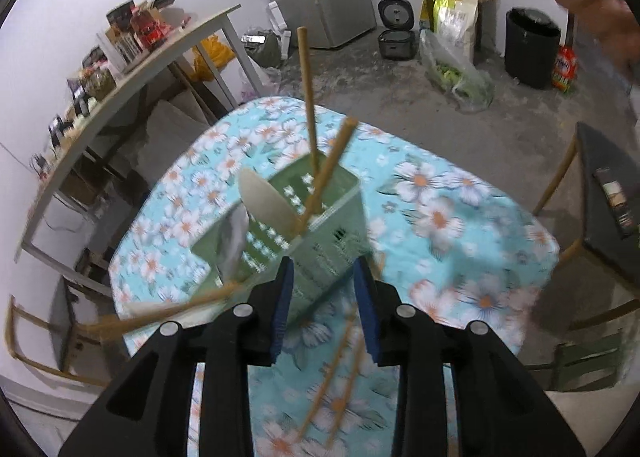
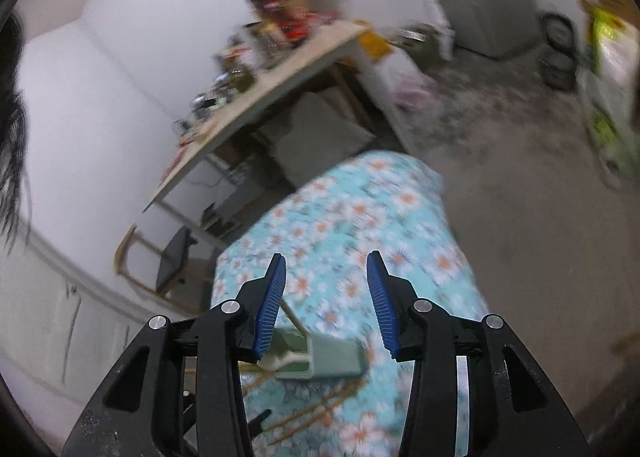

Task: Organize utensils
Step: 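Move both tools back down to the loose chopsticks on the cloth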

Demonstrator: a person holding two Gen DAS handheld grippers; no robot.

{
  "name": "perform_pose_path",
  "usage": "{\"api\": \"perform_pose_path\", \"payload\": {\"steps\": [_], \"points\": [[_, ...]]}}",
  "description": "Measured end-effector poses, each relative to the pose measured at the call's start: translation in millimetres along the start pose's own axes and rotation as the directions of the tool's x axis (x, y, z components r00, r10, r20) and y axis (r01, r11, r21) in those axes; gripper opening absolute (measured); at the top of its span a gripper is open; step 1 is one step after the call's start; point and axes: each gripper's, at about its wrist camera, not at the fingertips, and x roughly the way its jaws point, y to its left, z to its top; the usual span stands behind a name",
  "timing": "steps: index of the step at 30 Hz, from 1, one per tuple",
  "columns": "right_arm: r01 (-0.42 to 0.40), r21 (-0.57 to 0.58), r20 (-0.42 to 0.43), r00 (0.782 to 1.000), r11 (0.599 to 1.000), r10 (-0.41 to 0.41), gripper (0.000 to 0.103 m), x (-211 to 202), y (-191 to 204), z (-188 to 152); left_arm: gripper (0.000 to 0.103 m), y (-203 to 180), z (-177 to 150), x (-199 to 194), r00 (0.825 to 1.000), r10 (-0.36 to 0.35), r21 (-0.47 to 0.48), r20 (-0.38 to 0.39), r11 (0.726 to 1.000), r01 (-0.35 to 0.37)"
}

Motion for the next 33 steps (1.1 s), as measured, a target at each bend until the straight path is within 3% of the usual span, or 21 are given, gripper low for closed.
{"api": "perform_pose_path", "payload": {"steps": [3,7,12,14,17,22,25,29,33], "points": [[0.049,0.137,-0.055,0.998,0.989,-0.041,0.042,-9,-21,-25,0.030,2,-15,-17,0.998,-0.058,-0.058,-0.014,0.997,0.057],[0.123,0.307,-0.184,0.981,0.944,-0.068,0.042,-7,-39,-80,0.030,1,-40,-28,0.994,-0.091,-0.063,-0.059,0.994,0.088],[0.176,0.398,-0.359,0.933,0.901,-0.024,0.042,26,-34,-148,0.030,15,-64,-29,0.989,-0.084,-0.081,-0.122,0.994,0.074],[0.184,0.381,-0.418,0.908,0.906,-0.009,0.042,47,-22,-171,0.030,24,-75,-25,0.986,-0.081,-0.102,-0.145,0.993,0.066],[0.160,0.367,-0.449,0.893,0.916,0.024,0.042,71,-3,-190,0.030,35,-91,-13,0.976,-0.096,-0.148,-0.195,0.987,0.068],[0.160,0.355,-0.481,0.876,0.921,0.033,0.042,111,20,-204,0.030,52,-124,17,0.934,-0.170,-0.281,-0.316,0.957,0.079],[0.191,0.347,-0.493,0.870,0.918,0.006,0.039,132,24,-205,0.030,65,-139,27,0.918,-0.198,-0.368,-0.344,0.928,0.063],[0.233,0.336,-0.505,0.862,0.913,-0.034,0.038,153,28,-209,0.030,88,-155,31,0.916,-0.206,-0.453,-0.345,0.891,0.030],[0.305,0.339,-0.549,0.832,0.890,-0.076,0.031,173,29,-226,0.031,98,-167,31,0.915,-0.201,-0.464,-0.350,0.886,0.017]]}}
